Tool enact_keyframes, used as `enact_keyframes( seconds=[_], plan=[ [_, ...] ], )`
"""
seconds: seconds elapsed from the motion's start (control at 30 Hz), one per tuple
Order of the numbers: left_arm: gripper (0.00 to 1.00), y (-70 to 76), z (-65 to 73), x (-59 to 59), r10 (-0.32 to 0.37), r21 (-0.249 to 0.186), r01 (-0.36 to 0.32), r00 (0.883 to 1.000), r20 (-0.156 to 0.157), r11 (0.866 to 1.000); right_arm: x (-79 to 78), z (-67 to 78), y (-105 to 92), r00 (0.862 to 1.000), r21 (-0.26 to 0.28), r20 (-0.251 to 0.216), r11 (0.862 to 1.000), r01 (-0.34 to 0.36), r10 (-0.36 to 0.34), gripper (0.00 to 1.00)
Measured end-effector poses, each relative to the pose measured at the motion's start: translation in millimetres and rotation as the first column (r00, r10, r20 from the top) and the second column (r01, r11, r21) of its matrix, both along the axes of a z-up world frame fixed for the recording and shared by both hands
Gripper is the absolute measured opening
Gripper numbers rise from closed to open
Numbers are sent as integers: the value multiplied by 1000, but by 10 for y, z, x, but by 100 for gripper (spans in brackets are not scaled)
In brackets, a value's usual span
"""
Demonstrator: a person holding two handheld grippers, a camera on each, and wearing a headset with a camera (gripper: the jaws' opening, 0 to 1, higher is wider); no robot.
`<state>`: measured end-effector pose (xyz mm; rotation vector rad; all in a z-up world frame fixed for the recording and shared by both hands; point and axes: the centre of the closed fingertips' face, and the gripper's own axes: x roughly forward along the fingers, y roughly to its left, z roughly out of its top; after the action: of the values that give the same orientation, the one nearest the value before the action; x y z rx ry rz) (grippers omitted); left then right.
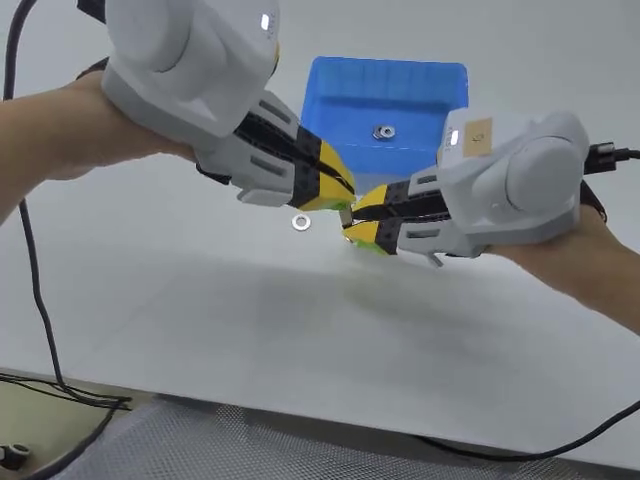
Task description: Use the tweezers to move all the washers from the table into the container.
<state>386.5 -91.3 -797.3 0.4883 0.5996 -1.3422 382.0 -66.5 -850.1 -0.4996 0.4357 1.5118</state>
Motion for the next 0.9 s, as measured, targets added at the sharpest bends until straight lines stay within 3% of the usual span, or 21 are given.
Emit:
enact_keyframes(
  seconds=[0.23,0.57,0.9],
  plan=[
    [6,22,66,-14,-12,8,12,1000,2,1000,-13,58,3,1000,-1,4,1000,-3,3,9],
    [6,72,270,42,-19,9,19,999,30,1000,56,299,48,999,19,41,1000,-3,2,9],
    [6,19,621,213,-52,32,50,995,82,998,275,580,42,995,45,101,999,13,-18,9]
  ],
)
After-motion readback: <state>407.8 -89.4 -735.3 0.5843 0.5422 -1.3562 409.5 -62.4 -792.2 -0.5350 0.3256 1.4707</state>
